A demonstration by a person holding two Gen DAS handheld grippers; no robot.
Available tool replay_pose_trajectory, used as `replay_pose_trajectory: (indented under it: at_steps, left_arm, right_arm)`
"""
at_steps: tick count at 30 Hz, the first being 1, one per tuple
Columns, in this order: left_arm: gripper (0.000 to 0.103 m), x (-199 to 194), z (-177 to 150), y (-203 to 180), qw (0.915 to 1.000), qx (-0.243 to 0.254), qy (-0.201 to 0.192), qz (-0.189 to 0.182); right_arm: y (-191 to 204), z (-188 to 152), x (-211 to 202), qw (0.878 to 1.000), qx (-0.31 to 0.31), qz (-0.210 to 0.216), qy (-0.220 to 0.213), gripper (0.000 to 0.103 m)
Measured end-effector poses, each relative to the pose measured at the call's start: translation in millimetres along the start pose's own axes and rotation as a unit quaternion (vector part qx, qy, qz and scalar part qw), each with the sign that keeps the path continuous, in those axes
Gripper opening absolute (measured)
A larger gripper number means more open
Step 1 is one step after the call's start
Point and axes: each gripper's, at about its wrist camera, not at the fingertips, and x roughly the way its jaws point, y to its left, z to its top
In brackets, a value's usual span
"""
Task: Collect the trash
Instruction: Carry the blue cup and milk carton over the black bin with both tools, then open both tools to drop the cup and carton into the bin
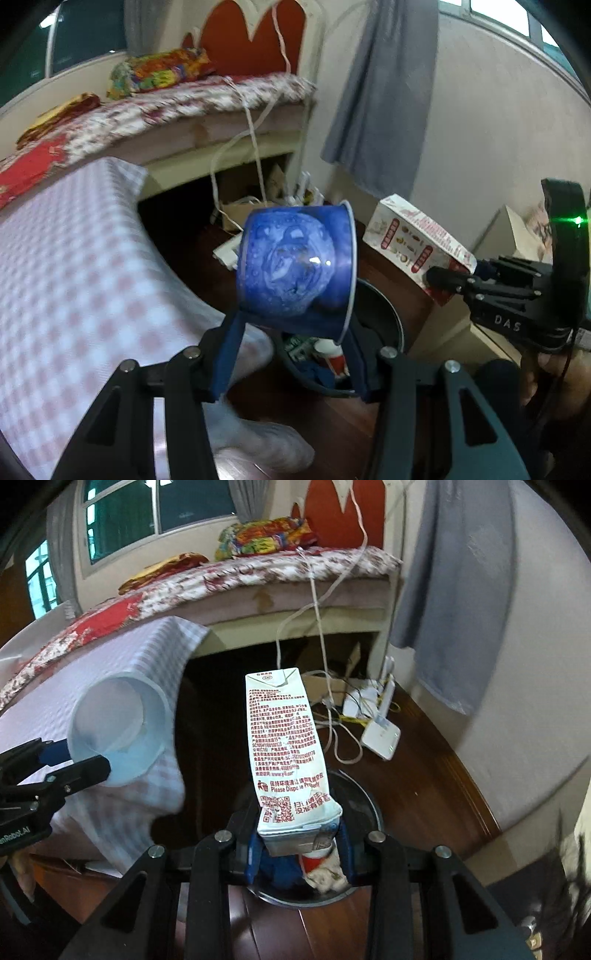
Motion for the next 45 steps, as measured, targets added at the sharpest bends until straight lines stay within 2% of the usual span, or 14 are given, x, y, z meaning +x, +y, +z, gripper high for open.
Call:
replay_pose_trajectory:
  at_steps: [10,19,25,31,33,34,35,36,37,38,39,40,41,45]
  left_arm:
    - [0.052,58,-18,-34,0.9962,0.038,0.076,-0.018]
    - [0.052,103,-28,-44,0.9912,0.058,0.119,-0.016]
    - [0.053,126,-34,-35,0.9884,0.058,0.14,-0.009]
    - [0.053,142,-37,-35,0.985,0.064,0.159,-0.021]
    - [0.054,152,-39,-35,0.9821,0.063,0.176,-0.027]
    - [0.056,155,-39,-35,0.9816,0.062,0.179,-0.023]
    - [0.067,157,-39,-34,0.9824,0.059,0.177,-0.006]
    - [0.08,154,-39,-32,0.9839,0.054,0.17,0.006]
    - [0.086,150,-39,-31,0.9858,0.048,0.161,0.009]
    - [0.097,146,-39,-29,0.9867,0.043,0.156,0.015]
    - [0.1,143,-40,-26,0.9876,0.039,0.151,0.022]
    - [0.1,141,-41,-25,0.9884,0.037,0.145,0.024]
    - [0.1,139,-42,-25,0.9887,0.037,0.143,0.025]
    - [0.101,133,-46,-28,0.9894,0.037,0.138,0.029]
  right_arm:
    - [-34,-42,21,0.998,0.02,-0.019,0.048,0.036]
    - [-38,-66,63,0.995,-0.009,-0.001,0.098,0.036]
    - [-34,-70,99,0.991,-0.036,0.02,0.128,0.036]
    - [-27,-68,123,0.986,-0.071,0.039,0.146,0.036]
    - [-27,-68,133,0.984,-0.083,0.037,0.152,0.036]
    - [-29,-68,138,0.983,-0.088,0.037,0.155,0.04]
    - [-31,-69,142,0.983,-0.09,0.025,0.161,0.066]
    - [-35,-68,140,0.984,-0.091,0.004,0.152,0.081]
    - [-38,-67,136,0.986,-0.09,-0.005,0.143,0.091]
    - [-45,-66,132,0.987,-0.081,-0.016,0.14,0.091]
    - [-50,-67,129,0.987,-0.075,-0.024,0.139,0.091]
    - [-55,-67,126,0.988,-0.068,-0.031,0.136,0.095]
    - [-60,-69,122,0.988,-0.059,-0.042,0.136,0.103]
    - [-69,-71,109,0.991,-0.041,-0.048,0.12,0.103]
